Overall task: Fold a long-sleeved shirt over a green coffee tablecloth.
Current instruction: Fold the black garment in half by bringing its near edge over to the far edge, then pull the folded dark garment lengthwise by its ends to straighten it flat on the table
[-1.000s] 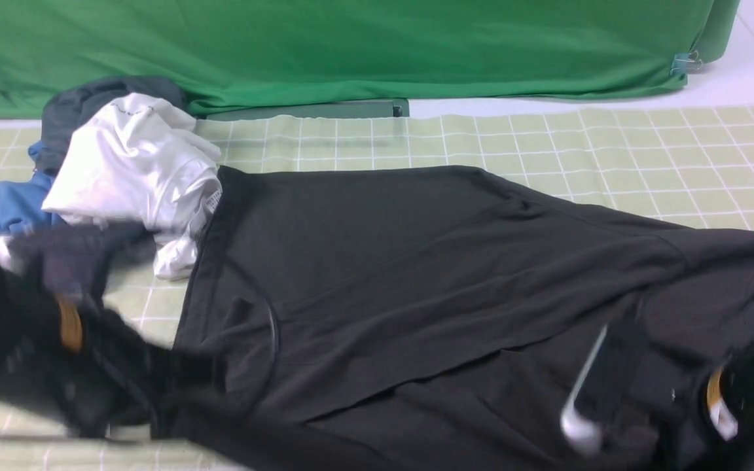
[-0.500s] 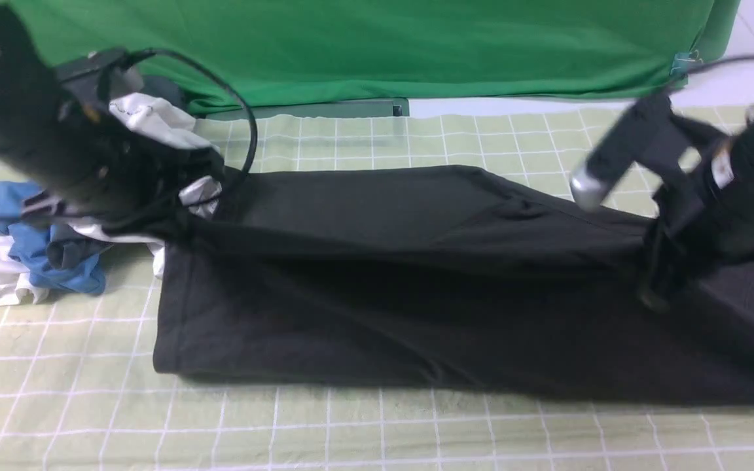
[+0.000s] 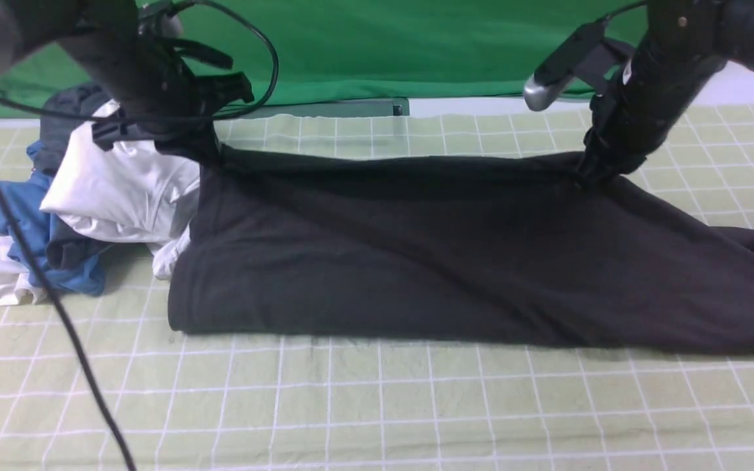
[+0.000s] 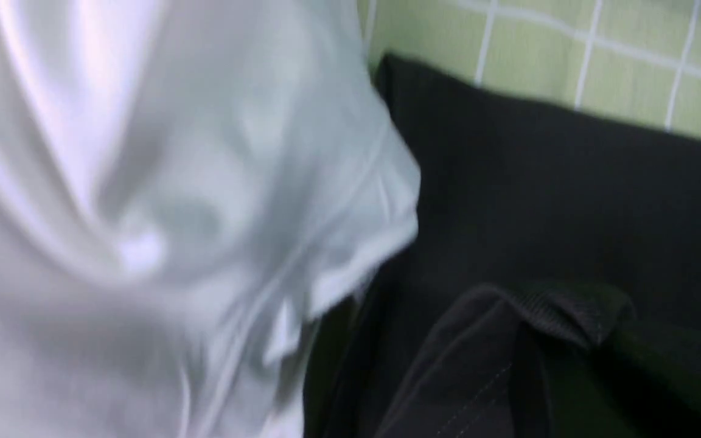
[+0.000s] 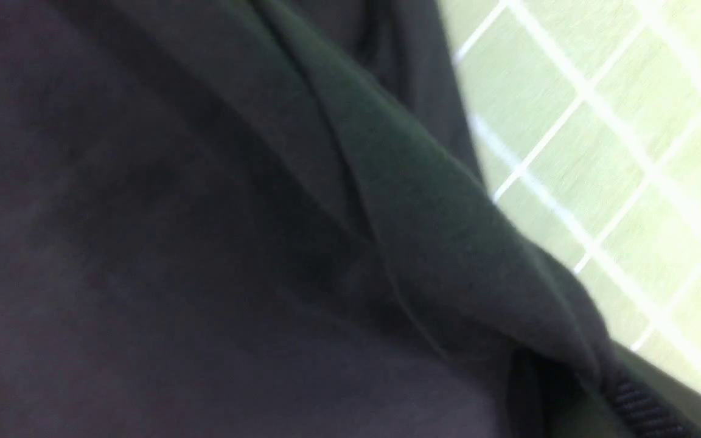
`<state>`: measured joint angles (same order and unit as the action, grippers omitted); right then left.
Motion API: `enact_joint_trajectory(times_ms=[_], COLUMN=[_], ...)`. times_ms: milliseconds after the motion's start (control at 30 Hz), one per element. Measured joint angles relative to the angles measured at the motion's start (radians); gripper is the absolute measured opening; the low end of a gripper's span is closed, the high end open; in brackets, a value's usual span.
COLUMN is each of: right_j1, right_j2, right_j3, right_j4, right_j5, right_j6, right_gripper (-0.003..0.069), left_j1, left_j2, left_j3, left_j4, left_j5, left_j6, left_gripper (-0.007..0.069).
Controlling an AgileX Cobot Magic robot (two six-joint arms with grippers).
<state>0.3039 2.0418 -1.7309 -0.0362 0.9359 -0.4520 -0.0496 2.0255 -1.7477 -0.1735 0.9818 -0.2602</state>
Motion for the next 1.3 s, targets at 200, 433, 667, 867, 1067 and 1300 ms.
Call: enact_joint_trajectory(times_ms=[200, 433, 667, 867, 1067, 1300], right_j1=[-0.006, -0.006, -0.007, -0.007, -0.008, -0.008], right_j2=[0.103, 0.158, 0.175, 0.175, 0.123, 0.018], right_j3=[-0.086, -0.096, -0.096, -0.101, -0.102, -0.103], right_j4=[0.001, -0.003, -0.005, -0.011, -0.013, -0.005], right_j5=[-0.027, -0.125, -0.216, -0.231, -0.15, -0.044], right_j6=[-0.002, -0.001, 0.025, 0.071, 0.147, 0.167], right_gripper=[0.0027, 0.003, 0.0148, 0.0299, 0.0302, 0.0064], left_j1=[0.009, 0.009, 0.01, 0.025, 0.05, -0.019], left_j2=[0.063, 0.095, 0.128, 0.128, 0.128, 0.128], left_j3=[-0.047, -0.053, -0.053, -0.088, -0.193, -0.222], left_j4=[-0.023, -0.034, -0.027, 0.032, 0.04, -0.018], left_j5=[-0.015, -0.1, -0.156, -0.16, 0.012, 0.14], left_j6=[0.001, 0.004, -0.001, -0.08, -0.034, 0.135], left_gripper=[0.0022, 0.0029, 0.013, 0.0256, 0.0242, 0.0037])
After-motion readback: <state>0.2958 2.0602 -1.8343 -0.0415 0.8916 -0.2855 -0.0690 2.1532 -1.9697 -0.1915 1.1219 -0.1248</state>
